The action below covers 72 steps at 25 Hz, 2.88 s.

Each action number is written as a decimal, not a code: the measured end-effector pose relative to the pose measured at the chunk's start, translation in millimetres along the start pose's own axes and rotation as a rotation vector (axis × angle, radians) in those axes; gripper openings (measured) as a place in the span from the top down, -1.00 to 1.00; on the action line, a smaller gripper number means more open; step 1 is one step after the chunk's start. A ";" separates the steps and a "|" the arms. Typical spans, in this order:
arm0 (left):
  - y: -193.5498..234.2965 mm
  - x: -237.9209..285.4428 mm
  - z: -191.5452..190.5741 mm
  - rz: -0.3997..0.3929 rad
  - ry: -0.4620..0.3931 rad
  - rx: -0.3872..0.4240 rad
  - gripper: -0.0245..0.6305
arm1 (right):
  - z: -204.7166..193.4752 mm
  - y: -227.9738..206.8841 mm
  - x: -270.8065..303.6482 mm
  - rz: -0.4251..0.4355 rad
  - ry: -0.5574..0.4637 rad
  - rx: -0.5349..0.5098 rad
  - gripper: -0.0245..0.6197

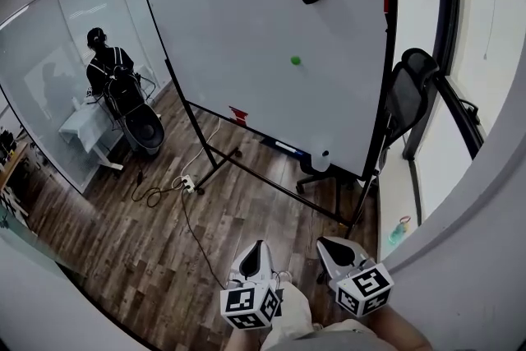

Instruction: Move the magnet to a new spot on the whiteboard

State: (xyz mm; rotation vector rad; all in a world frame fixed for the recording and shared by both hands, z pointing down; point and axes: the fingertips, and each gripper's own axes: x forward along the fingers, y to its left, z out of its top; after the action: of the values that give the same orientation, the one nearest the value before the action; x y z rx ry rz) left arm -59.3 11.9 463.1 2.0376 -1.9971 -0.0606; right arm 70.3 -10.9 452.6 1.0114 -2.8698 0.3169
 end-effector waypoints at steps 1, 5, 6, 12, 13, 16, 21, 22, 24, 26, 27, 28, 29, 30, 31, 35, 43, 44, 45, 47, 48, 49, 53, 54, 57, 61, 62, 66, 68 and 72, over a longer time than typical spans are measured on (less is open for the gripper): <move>3.2 7.1 2.2 -0.003 -0.001 0.001 0.91 | 1.6 -3.4 6.4 -0.004 0.000 -0.001 0.92; 14.1 39.4 13.5 -0.026 -0.010 0.005 0.91 | 9.4 -18.8 33.8 -0.020 -0.002 -0.016 0.92; 16.5 48.3 16.8 -0.034 -0.013 0.008 0.91 | 12.0 -23.1 41.4 -0.025 -0.003 -0.020 0.92; 32.0 103.1 35.7 -0.088 -0.020 0.039 0.91 | 30.9 -48.0 91.2 -0.058 -0.037 -0.028 0.92; 34.9 112.5 40.1 -0.096 -0.021 0.043 0.91 | 34.8 -52.0 100.0 -0.064 -0.043 -0.026 0.92; 45.1 139.9 54.7 -0.115 -0.024 0.050 0.91 | 45.2 -60.7 124.8 -0.075 -0.050 -0.025 0.92; 58.9 182.4 79.8 -0.157 -0.024 0.068 0.91 | 62.0 -75.6 157.1 -0.110 -0.059 -0.032 0.92; 59.7 191.5 84.8 -0.170 -0.023 0.075 0.91 | 65.3 -80.9 163.0 -0.122 -0.061 -0.030 0.92; 60.4 209.3 94.9 -0.195 -0.024 0.089 0.91 | 70.9 -90.5 174.5 -0.142 -0.060 -0.029 0.92; 61.1 226.0 103.4 -0.218 -0.027 0.099 0.91 | 74.2 -97.8 185.0 -0.158 -0.056 -0.030 0.92; 61.3 234.1 107.3 -0.229 -0.028 0.105 0.91 | 75.5 -100.9 189.7 -0.165 -0.055 -0.030 0.92; 61.3 242.0 111.4 -0.242 -0.030 0.111 0.91 | 76.8 -103.9 194.1 -0.173 -0.055 -0.031 0.92; 60.8 249.9 115.5 -0.256 -0.032 0.117 0.91 | 78.1 -106.5 198.3 -0.180 -0.055 -0.032 0.92; 59.7 257.7 119.6 -0.273 -0.033 0.125 0.91 | 79.3 -108.8 202.1 -0.187 -0.056 -0.034 0.92; 58.2 265.4 123.6 -0.291 -0.033 0.132 0.91 | 80.5 -111.1 205.8 -0.193 -0.056 -0.036 0.92; 49.0 295.4 139.3 -0.356 -0.031 0.164 0.91 | 84.8 -123.8 219.7 -0.227 -0.061 -0.038 0.92; 20.7 346.8 173.7 -0.470 -0.075 0.216 0.91 | 91.1 -147.5 242.3 -0.295 -0.083 -0.030 0.92; 17.0 351.9 178.8 -0.482 -0.083 0.219 0.91 | 91.5 -149.7 244.4 -0.302 -0.084 -0.029 0.92; 13.3 356.5 184.2 -0.494 -0.092 0.223 0.91 | 92.0 -151.5 246.4 -0.308 -0.085 -0.028 0.92; 5.8 364.3 195.1 -0.516 -0.113 0.229 0.91 | 92.8 -154.4 250.0 -0.319 -0.087 -0.026 0.92; 1.8 367.7 200.1 -0.529 -0.123 0.233 0.91 | 92.9 -155.6 251.3 -0.325 -0.088 -0.025 0.92; -2.5 370.8 204.2 -0.542 -0.130 0.237 0.91 | 92.7 -156.8 252.3 -0.331 -0.089 -0.024 0.92; -20.3 382.0 217.5 -0.594 -0.145 0.262 0.81 | 92.3 -162.4 254.4 -0.358 -0.094 -0.019 0.92; -24.0 384.4 221.4 -0.602 -0.153 0.268 0.78 | 92.4 -163.6 254.5 -0.365 -0.096 -0.018 0.92; -33.2 392.3 233.2 -0.617 -0.173 0.283 0.69 | 92.3 -167.1 253.9 -0.387 -0.098 -0.015 0.92; -41.9 404.3 246.4 -0.621 -0.189 0.300 0.59 | 90.3 -171.9 250.7 -0.418 -0.097 -0.009 0.92; -44.0 406.9 249.1 -0.621 -0.193 0.304 0.56 | 89.4 -173.1 249.8 -0.425 -0.095 -0.007 0.92; -52.9 415.0 258.9 -0.612 -0.215 0.325 0.48 | 86.7 -176.8 249.2 -0.443 -0.086 -0.002 0.92; -58.0 418.7 258.4 -0.611 -0.212 0.339 0.48 | 85.9 -178.7 250.0 -0.447 -0.081 -0.003 0.92; -63.4 424.9 253.3 -0.605 -0.209 0.374 0.47 | 85.8 -181.7 252.5 -0.446 -0.079 -0.005 0.92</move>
State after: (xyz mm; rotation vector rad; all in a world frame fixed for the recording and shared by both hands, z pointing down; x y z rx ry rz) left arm -38.6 -450.5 277.6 2.9241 -1.5002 -0.0251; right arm -12.9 -322.3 436.0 1.6463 -2.6014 0.2361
